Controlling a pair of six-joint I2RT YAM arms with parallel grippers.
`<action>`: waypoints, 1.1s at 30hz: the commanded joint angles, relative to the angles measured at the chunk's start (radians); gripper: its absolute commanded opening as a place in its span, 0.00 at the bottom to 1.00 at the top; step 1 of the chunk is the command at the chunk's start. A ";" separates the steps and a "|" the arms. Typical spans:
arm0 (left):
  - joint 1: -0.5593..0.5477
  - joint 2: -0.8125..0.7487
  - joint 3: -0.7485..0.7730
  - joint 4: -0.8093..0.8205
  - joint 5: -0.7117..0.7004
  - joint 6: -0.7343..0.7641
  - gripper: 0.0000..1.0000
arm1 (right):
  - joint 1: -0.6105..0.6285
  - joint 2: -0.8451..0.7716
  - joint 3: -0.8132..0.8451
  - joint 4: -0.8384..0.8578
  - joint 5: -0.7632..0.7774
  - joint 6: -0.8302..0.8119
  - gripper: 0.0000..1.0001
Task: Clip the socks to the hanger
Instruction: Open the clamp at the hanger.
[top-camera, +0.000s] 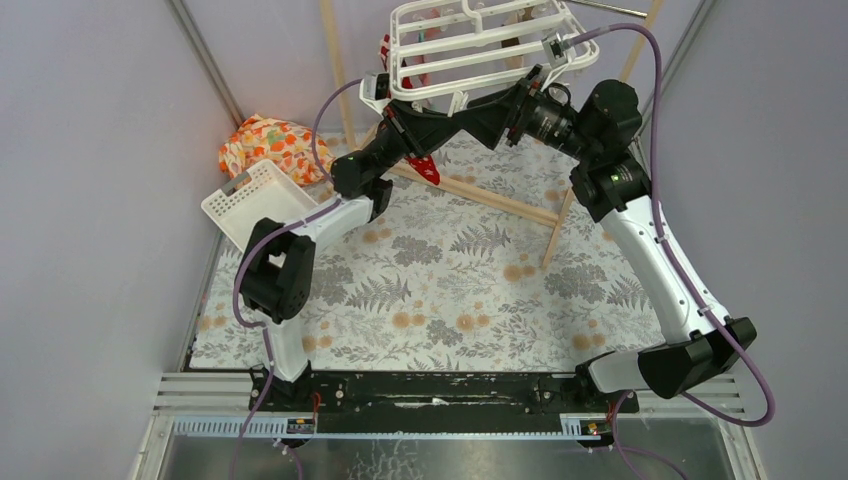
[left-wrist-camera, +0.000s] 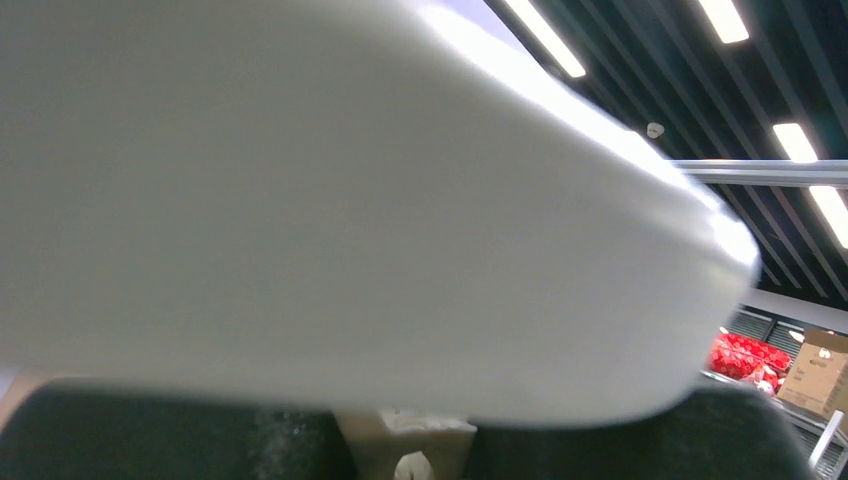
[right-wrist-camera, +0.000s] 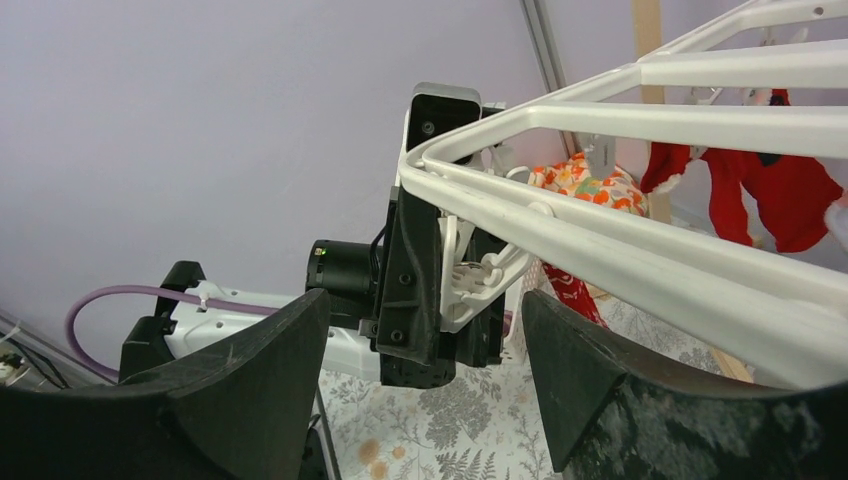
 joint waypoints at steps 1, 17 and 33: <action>-0.014 0.010 0.042 0.053 0.018 -0.035 0.00 | 0.011 -0.017 -0.003 0.054 0.049 -0.016 0.77; -0.026 0.012 0.038 0.055 0.010 -0.041 0.00 | 0.031 0.023 0.019 0.098 0.049 0.008 0.76; -0.036 0.019 0.032 0.056 0.010 -0.047 0.00 | 0.038 0.030 -0.009 0.154 0.079 0.020 0.70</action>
